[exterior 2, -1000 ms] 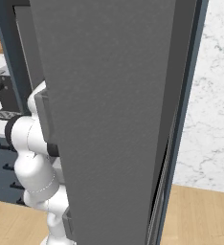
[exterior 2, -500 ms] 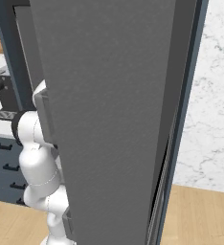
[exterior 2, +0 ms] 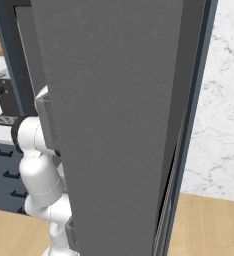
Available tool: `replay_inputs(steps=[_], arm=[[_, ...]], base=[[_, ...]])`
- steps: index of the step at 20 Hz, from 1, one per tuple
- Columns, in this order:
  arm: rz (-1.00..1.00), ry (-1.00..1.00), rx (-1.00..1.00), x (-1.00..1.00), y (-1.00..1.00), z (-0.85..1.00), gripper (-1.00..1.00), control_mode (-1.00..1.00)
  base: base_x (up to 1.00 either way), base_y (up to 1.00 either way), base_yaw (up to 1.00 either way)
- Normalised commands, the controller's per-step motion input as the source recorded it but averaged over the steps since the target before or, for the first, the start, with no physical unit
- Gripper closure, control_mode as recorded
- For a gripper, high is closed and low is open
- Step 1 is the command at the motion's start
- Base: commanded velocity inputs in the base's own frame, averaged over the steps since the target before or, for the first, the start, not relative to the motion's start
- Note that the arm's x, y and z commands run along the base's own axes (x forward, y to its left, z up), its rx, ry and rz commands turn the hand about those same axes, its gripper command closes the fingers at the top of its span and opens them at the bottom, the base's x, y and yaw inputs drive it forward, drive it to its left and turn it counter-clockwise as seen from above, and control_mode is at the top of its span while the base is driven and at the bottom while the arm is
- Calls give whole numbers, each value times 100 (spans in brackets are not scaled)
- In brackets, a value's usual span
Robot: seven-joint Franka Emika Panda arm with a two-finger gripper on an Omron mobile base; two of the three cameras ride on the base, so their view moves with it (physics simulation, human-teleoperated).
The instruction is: Place one bell pepper and one steak in each tupperware on the nearby counter, to pack two identical lunches.
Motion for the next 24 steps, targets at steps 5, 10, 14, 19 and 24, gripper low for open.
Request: replay_inputs(steps=[5,10,14,19,24], arm=[[-3,0,15,39,-15,-7,-100,-100],[-6,0,14,50,-15,0,-100,-100],[0,0,10,7,-5,-8,-100,-100],[0,0,13,0,-8,-16,-100,-100],[0,0,17,6,-20,-22,-100,-100]], base=[[0,0,0],[0,0,0],[0,0,0],[0,0,0],[0,0,0]])
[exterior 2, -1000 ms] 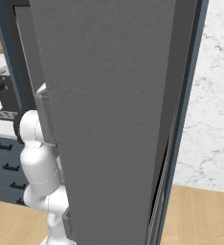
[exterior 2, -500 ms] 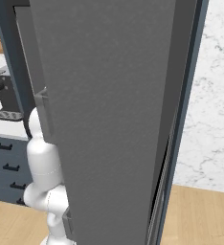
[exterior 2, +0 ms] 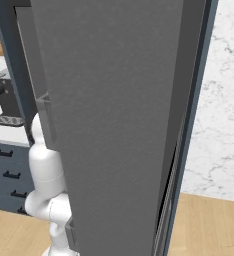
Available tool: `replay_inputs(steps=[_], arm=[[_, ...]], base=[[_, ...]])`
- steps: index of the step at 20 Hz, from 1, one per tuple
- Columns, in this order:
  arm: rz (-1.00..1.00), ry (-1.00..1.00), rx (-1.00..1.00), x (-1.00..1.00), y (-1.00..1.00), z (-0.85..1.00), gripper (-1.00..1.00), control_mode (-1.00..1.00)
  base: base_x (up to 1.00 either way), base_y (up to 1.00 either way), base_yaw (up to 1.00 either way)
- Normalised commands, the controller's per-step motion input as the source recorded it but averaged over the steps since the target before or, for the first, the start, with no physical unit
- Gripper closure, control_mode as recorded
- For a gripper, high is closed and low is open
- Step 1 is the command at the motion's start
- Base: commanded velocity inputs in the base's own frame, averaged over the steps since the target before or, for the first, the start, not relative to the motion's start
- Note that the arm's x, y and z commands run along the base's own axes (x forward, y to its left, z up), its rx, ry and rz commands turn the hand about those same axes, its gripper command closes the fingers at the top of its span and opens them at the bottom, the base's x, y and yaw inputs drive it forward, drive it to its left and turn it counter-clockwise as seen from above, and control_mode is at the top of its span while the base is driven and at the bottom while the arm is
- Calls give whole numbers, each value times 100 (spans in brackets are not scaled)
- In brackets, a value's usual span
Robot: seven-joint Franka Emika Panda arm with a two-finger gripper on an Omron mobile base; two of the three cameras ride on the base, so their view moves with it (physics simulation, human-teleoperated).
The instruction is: Place one bell pepper and one steak in each tupperware on the nearby counter, to pack two identical lunches.
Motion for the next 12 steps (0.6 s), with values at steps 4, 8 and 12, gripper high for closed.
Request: replay_inputs(steps=[4,8,12], arm=[[0,0,6,30,-21,-26,-100,-100],[5,7,-8,35,0,-53,-100,-100],[8,9,-19,32,0,-40,-100,-100]], base=[[0,0,0],[0,0,0],[0,0,0]])
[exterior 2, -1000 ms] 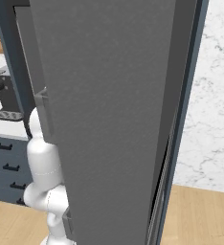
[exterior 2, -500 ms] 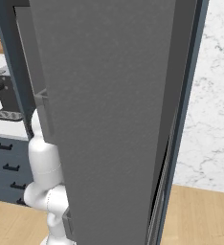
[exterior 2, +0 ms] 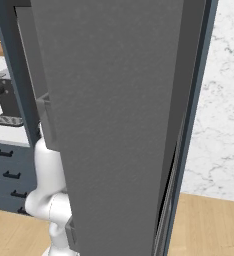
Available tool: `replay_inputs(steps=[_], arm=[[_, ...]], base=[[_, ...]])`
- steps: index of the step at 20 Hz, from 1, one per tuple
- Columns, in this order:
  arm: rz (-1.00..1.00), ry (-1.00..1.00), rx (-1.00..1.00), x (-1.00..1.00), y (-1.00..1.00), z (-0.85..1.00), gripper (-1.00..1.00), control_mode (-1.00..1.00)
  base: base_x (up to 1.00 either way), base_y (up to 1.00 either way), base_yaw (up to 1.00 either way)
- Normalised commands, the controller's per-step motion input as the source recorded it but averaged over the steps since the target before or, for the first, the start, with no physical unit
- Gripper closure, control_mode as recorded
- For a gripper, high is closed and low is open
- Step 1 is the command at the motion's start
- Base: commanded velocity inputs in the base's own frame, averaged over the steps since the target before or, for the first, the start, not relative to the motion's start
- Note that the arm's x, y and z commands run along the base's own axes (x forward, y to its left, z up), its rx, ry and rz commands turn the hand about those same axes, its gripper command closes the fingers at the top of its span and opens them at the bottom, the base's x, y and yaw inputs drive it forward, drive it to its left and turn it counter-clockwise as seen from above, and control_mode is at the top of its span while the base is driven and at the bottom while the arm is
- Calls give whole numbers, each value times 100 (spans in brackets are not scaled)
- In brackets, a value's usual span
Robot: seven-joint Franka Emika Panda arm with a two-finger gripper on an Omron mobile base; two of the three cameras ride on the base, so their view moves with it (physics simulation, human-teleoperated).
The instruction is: Place one bell pepper and one steak in each tupperware on the nearby counter, to pack two identical lunches.
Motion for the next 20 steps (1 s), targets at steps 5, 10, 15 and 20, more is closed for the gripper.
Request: replay_inputs(steps=[5,10,15,20], arm=[[0,0,-9,12,4,-3,-100,-100],[2,1,-35,4,10,-3,-100,-100],[6,3,-30,15,0,-38,-100,-100],[6,0,-28,13,0,-27,-100,-100]], base=[[0,0,0],[0,0,0],[0,0,0],[0,0,0]])
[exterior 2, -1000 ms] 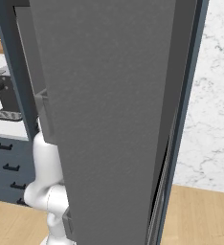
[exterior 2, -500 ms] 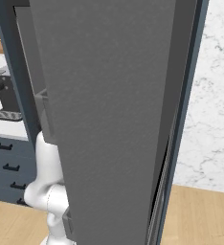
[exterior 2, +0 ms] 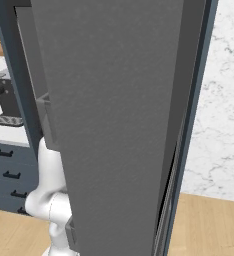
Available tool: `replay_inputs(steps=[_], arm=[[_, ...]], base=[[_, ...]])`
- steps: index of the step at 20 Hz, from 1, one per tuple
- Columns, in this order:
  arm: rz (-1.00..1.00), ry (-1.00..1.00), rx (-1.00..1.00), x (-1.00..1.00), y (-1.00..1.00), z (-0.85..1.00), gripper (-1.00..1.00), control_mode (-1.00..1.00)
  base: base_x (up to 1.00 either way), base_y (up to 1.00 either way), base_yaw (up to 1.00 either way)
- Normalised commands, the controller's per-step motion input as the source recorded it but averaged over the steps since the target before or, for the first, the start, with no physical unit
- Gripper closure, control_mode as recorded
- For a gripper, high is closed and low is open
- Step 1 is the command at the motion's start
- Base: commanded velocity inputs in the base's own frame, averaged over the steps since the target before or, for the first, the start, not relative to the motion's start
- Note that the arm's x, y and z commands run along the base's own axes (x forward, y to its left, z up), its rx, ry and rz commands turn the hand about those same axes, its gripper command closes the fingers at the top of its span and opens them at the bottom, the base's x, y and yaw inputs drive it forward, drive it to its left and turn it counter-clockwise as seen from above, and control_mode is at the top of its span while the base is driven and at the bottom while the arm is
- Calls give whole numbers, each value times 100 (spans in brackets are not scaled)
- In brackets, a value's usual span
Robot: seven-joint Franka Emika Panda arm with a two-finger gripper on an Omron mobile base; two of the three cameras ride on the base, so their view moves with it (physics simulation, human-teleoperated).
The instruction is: Place one bell pepper and one steak in each tupperware on the nearby counter, to pack two identical lunches.
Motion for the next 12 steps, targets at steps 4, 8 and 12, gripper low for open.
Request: replay_inputs(steps=[4,8,12], arm=[[0,0,-4,16,0,-3,-100,-100],[0,0,0,9,0,0,-100,-100],[0,0,3,0,0,-6,-100,-100]], base=[[0,0,0],[0,0,0],[0,0,0]])
